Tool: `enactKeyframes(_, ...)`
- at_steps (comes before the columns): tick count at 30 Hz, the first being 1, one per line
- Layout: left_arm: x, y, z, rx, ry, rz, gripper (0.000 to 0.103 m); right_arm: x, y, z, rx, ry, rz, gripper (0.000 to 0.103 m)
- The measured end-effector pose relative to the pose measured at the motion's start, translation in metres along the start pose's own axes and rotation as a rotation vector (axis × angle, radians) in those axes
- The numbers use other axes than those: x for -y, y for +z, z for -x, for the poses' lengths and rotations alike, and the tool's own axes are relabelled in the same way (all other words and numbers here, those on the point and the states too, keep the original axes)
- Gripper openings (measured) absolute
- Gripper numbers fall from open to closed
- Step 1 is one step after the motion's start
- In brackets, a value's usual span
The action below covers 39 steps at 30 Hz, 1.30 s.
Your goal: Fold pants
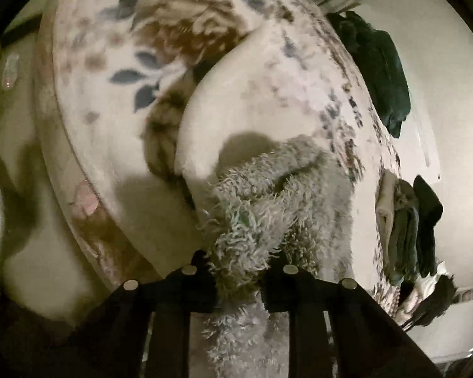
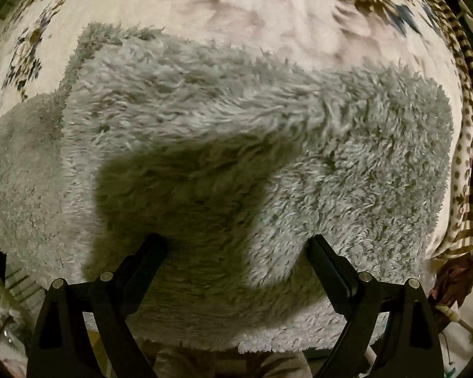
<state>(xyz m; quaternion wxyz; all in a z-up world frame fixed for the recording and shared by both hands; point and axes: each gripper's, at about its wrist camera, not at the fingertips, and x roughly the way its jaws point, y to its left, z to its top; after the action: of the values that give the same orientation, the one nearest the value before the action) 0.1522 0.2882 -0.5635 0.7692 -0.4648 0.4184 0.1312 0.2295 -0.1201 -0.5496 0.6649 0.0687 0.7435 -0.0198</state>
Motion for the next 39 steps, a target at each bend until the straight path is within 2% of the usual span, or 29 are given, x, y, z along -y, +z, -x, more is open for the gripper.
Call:
enactKeyframes(9,0.046,-0.019,0.049,0.062,0.025,-0.093,0.015,0.017,-0.008,0.010,0.009,0.083,-0.028,0.094)
enactKeyframes(12,0.058,-0.025,0.056,0.078,0.025,-0.107,0.008,0.018,-0.010,0.013,0.011,0.117,-0.032,0.094)
enactKeyframes(14,0.067,-0.032,0.061,0.083,0.029,-0.130,0.007,0.020,-0.011,0.015,0.012,0.129,-0.034,0.094)
enactKeyframes(16,0.073,-0.036,0.053,0.069,0.038,-0.159,0.007,0.023,-0.012,0.015,0.003,0.138,-0.031,0.094)
enactKeyframes(18,0.065,-0.033,0.038,0.023,0.030,-0.119,0.009,0.026,-0.012,0.014,-0.006,0.154,-0.034,0.094)
enactKeyframes(19,0.059,-0.031,0.034,0.008,0.015,-0.083,0.010,0.026,-0.012,0.014,-0.010,0.161,-0.035,0.094)
enactKeyframes(21,0.042,-0.024,0.023,-0.022,0.010,0.002,0.024,0.027,-0.012,0.016,-0.015,0.168,-0.028,0.094)
enactKeyframes(23,0.030,-0.019,0.017,-0.015,0.025,0.029,0.058,0.036,-0.011,0.017,-0.016,0.173,-0.009,0.094)
enactKeyframes(25,0.019,-0.017,0.011,-0.021,0.019,0.051,0.072,0.043,-0.007,0.012,-0.016,0.171,0.005,0.094)
enactKeyframes(27,0.009,-0.015,0.002,-0.039,0.046,0.064,0.073,0.036,-0.006,0.010,-0.019,0.173,0.009,0.094)
enactKeyframes(33,-0.010,-0.001,-0.018,-0.038,0.048,0.105,0.073,0.011,0.007,-0.007,-0.030,0.157,0.014,0.094)
enactKeyframes(37,-0.003,0.013,-0.028,-0.038,-0.015,0.082,0.073,0.000,0.008,-0.014,-0.045,0.136,0.018,0.094)
enactKeyframes(39,-0.001,0.018,-0.039,-0.061,-0.011,0.060,0.073,-0.008,0.009,-0.018,-0.050,0.125,0.020,0.094)
